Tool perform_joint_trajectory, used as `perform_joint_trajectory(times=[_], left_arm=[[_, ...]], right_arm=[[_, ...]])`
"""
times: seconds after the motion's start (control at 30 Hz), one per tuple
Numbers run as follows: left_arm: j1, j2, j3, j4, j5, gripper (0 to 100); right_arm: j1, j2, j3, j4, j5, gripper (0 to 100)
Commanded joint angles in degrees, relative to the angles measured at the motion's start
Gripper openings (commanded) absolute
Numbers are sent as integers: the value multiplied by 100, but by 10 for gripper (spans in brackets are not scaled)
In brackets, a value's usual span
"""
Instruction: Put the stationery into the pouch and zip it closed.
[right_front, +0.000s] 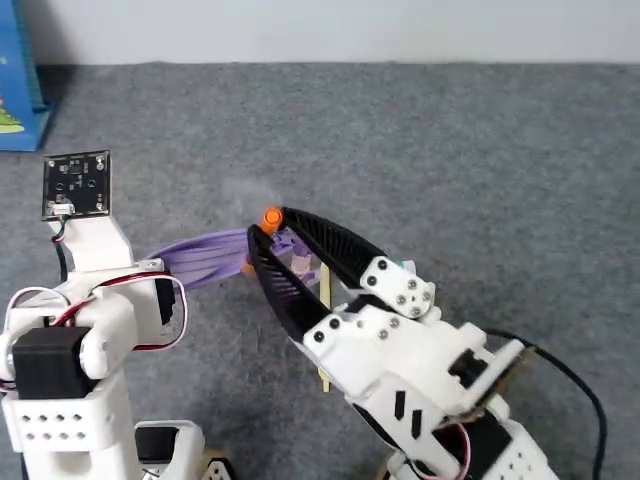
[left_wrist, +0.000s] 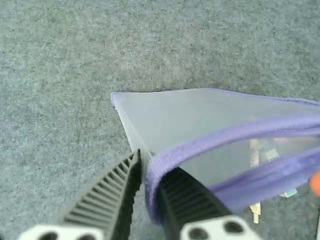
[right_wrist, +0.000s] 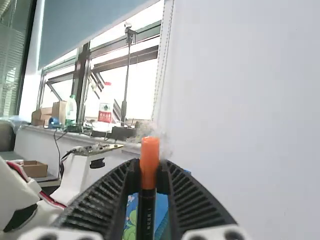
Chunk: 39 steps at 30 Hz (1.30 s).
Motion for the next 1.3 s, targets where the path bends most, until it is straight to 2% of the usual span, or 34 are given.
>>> perform_joint_trajectory(times=[0.0,0.3,0.5,0.57,0.7,0.8,0.9,1.03,1.27], left_arm=[[18,-26,-40,114,-44,13],[18,-35,-40,114,-44,13],[18,-35,-40,114,-44,13],[18,-35,-40,114,-44,13],[18,-35,-40,114,-44,13],[18,-35,-40,114,-44,13],[18,-35,-40,114,-44,13],[18,-35,-40,114,-44,13],[-18,-35,-31,114,-44,13]], right_arm=[[-22,426,-44,-813,-53,8],[-22,1666,0,-1262,-70,8],[154,1780,589,-1596,-35,10],[268,1771,651,-1446,-53,42],[400,1490,607,-884,-62,181],[426,1068,325,110,-62,198],[796,734,-35,1218,-334,197],[1736,602,-686,3064,-958,197],[3319,910,-818,5842,-1081,197]])
